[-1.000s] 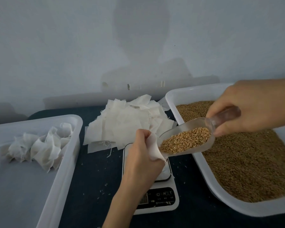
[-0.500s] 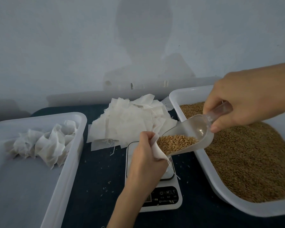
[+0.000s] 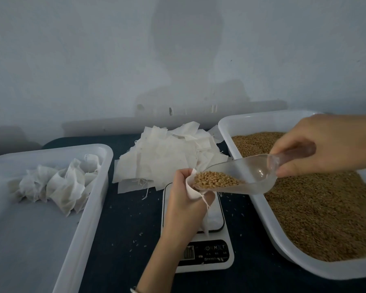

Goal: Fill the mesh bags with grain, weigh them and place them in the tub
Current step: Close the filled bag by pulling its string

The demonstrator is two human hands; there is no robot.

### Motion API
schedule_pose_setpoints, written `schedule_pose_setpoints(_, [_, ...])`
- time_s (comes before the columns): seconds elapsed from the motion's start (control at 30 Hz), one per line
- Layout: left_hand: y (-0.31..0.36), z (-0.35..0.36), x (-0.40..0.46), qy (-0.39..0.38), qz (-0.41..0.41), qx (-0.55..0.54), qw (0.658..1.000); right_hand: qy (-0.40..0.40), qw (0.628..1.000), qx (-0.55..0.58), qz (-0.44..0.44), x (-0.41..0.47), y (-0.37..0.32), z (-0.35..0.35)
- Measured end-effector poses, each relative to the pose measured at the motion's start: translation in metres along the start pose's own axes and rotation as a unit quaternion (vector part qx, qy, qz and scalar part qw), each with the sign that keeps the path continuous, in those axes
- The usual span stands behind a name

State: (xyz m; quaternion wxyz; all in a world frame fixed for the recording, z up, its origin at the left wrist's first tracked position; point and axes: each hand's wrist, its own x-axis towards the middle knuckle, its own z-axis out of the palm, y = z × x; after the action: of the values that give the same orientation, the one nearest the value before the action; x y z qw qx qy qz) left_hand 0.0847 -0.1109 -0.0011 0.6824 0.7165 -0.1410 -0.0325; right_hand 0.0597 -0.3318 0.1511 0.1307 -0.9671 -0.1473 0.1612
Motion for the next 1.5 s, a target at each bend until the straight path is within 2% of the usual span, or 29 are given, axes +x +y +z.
schedule_pose_setpoints(0.13, [-0.002, -0.004, 0.008, 0.046, 0.012, -0.049, 0.998, 0.062, 0.990, 0.126, -0.014, 0.002, 0.021, 0.035])
schedule_pose_setpoints(0.23, [-0.008, -0.005, 0.018, 0.065, 0.034, -0.079, 0.994, 0.111, 0.968, 0.226, -0.015, 0.004, 0.031, 0.063])
schedule_pose_setpoints(0.3, [-0.018, -0.007, 0.024, 0.067, 0.033, -0.060, 0.995, 0.167, 0.950, 0.265, -0.010, 0.005, 0.035, 0.080])
schedule_pose_setpoints(0.47, [-0.035, -0.015, 0.025, 0.040, 0.018, 0.035, 0.998, 0.319, 0.899, 0.293, 0.071, 0.010, 0.040, 0.105])
schedule_pose_setpoints(0.6, [-0.032, -0.026, 0.022, -0.036, 0.059, 0.077, 0.995, 0.378, 0.877, 0.274, 0.112, 0.009, 0.046, 0.109])
schedule_pose_setpoints(0.77, [-0.029, -0.036, 0.016, -0.063, 0.054, 0.084, 0.993, 0.396, 0.871, 0.266, 0.120, 0.008, 0.047, 0.113])
schedule_pose_setpoints(0.83, [-0.030, -0.034, 0.017, -0.036, 0.037, 0.108, 0.993, 0.392, 0.875, 0.256, 0.123, 0.009, 0.047, 0.114])
schedule_pose_setpoints(0.93, [-0.029, -0.021, 0.023, 0.036, -0.007, 0.074, 0.997, 0.392, 0.877, 0.248, 0.125, 0.010, 0.046, 0.114])
schedule_pose_setpoints(1.03, [-0.026, -0.013, 0.030, 0.057, 0.020, 0.084, 0.995, 0.395, 0.875, 0.245, 0.133, 0.010, 0.046, 0.114])
schedule_pose_setpoints(1.1, [-0.024, -0.011, 0.034, 0.040, 0.035, 0.084, 0.995, 0.398, 0.874, 0.242, 0.141, 0.010, 0.046, 0.115])
schedule_pose_setpoints(1.27, [-0.034, -0.008, 0.027, 0.001, -0.003, 0.118, 0.993, 0.390, 0.881, 0.225, 0.147, 0.010, 0.046, 0.117])
schedule_pose_setpoints(1.4, [-0.040, -0.023, 0.013, -0.068, 0.025, 0.108, 0.991, 0.393, 0.879, 0.220, 0.155, 0.010, 0.047, 0.117])
schedule_pose_setpoints(1.5, [-0.033, -0.039, 0.004, -0.092, 0.059, 0.102, 0.989, 0.388, 0.882, 0.220, 0.149, 0.010, 0.046, 0.117])
